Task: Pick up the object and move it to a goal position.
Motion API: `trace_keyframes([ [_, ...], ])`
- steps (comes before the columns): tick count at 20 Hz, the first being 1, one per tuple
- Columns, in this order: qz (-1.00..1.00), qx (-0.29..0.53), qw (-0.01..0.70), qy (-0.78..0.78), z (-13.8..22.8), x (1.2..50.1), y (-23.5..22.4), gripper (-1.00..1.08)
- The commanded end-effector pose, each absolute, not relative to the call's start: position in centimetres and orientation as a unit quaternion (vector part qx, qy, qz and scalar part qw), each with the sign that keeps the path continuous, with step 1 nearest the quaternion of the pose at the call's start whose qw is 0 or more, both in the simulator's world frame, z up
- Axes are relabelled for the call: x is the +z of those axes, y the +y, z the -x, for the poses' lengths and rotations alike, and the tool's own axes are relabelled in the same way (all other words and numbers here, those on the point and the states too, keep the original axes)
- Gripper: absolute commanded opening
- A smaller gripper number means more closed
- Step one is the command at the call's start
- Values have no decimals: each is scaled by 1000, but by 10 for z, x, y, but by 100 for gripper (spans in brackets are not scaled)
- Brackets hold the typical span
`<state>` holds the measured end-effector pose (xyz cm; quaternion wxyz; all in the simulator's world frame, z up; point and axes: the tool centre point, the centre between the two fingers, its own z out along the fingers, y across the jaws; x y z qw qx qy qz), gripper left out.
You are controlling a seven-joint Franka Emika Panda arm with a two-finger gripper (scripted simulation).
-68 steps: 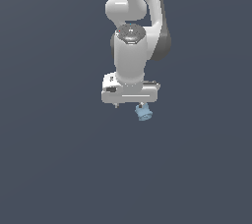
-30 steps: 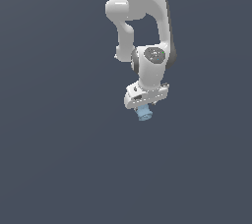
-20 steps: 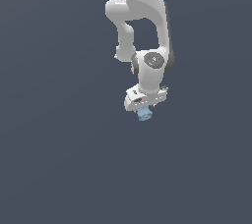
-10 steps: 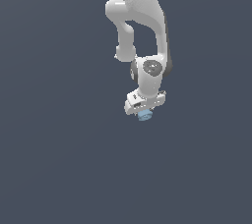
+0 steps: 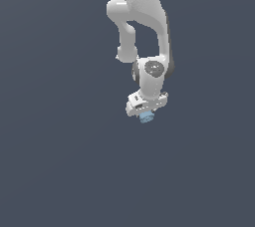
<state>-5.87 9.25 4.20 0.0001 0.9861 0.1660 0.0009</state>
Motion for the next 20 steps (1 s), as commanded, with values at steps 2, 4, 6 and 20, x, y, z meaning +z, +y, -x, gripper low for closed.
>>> trace_keyframes([
  [2, -986, 1, 0, 166, 59, 43, 92, -100],
  [4, -986, 1, 0, 166, 59, 46, 88, -100],
  [6, -986, 1, 0, 166, 59, 51, 83, -100],
  [20, -986, 1, -1, 166, 60, 140, -12, -100],
])
